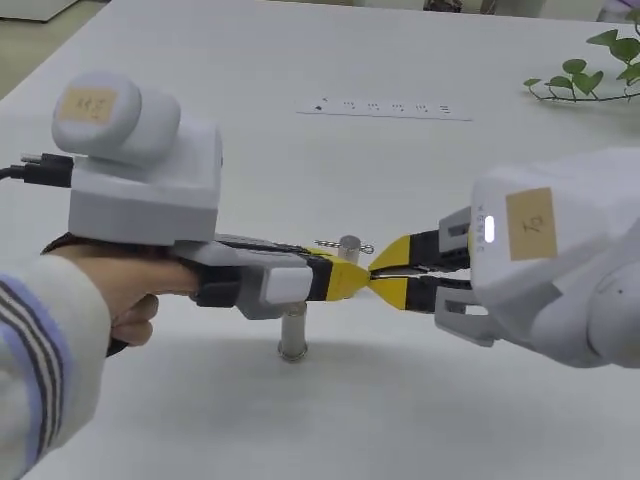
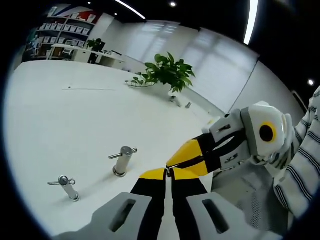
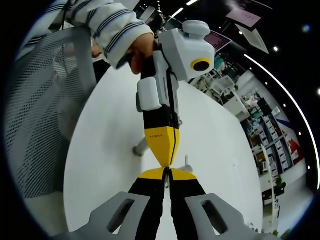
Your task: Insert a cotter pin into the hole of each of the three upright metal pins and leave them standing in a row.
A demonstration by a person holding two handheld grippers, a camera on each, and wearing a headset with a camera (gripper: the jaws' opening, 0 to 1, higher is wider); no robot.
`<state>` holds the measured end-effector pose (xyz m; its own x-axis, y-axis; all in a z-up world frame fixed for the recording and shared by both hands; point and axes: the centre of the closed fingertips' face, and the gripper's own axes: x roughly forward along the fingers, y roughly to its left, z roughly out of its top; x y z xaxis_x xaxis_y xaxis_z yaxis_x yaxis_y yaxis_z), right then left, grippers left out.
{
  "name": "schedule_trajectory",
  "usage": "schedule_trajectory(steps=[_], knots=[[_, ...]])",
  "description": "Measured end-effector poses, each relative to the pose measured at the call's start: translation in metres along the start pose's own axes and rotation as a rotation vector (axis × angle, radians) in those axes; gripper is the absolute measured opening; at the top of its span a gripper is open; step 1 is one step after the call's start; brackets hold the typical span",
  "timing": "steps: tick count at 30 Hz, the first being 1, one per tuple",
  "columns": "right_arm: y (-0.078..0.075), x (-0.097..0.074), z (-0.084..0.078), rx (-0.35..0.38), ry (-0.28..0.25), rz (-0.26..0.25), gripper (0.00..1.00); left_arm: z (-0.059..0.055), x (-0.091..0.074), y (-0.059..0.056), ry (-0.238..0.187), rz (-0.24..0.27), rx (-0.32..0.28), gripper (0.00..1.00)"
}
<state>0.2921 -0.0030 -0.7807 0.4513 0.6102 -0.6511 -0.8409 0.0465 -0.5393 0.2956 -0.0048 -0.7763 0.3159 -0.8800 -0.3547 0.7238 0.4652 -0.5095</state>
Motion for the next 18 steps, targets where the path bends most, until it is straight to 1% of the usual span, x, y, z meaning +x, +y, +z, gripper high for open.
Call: schedule_trajectory(steps=[1, 3, 4, 5, 6, 10, 13, 16, 17, 18], knots=[[0.0006, 0.0002, 0.0001, 0.003, -0.002, 0.003, 0.03, -0.0011, -0.0004, -0.0002, 0.007, 0.001, 0.017, 0.01], [0.0013, 0.0007, 0.0005, -0.001, -0.004, 0.006, 0.03, -0.0016, -0.0007, 0.0000, 0.013, 0.004, 0.020, 0.01], [0.0013, 0.0009, 0.0007, -0.002, -0.004, 0.006, 0.03, -0.0012, -0.0011, -0.0001, 0.009, 0.007, 0.033, 0.01], [0.0005, 0.0010, 0.0009, -0.007, -0.003, 0.002, 0.03, 0.0003, -0.0014, 0.0002, 0.001, 0.014, 0.062, 0.01], [-0.0002, 0.0011, 0.0013, -0.008, -0.003, 0.002, 0.03, 0.0003, -0.0019, -0.0005, 0.003, 0.018, 0.080, 0.00], [-0.0010, 0.0007, 0.0030, 0.001, -0.011, 0.005, 0.04, 0.0015, -0.0028, 0.0004, 0.006, 0.024, 0.075, 0.00], [-0.0013, 0.0008, 0.0038, -0.006, -0.013, 0.008, 0.04, 0.0026, -0.0035, 0.0009, 0.004, 0.025, 0.075, 0.00], [-0.0027, 0.0016, 0.0010, -0.004, 0.001, 0.008, 0.07, 0.0033, -0.0047, 0.0026, 0.005, 0.028, 0.072, 0.00], [-0.0052, 0.0019, -0.0011, 0.022, 0.001, 0.001, 0.09, 0.0032, -0.0057, 0.0039, 0.008, 0.032, 0.074, 0.00], [-0.0051, 0.0020, -0.0017, 0.049, -0.006, 0.006, 0.11, 0.0038, -0.0066, 0.0057, 0.006, 0.042, 0.079, 0.00]])
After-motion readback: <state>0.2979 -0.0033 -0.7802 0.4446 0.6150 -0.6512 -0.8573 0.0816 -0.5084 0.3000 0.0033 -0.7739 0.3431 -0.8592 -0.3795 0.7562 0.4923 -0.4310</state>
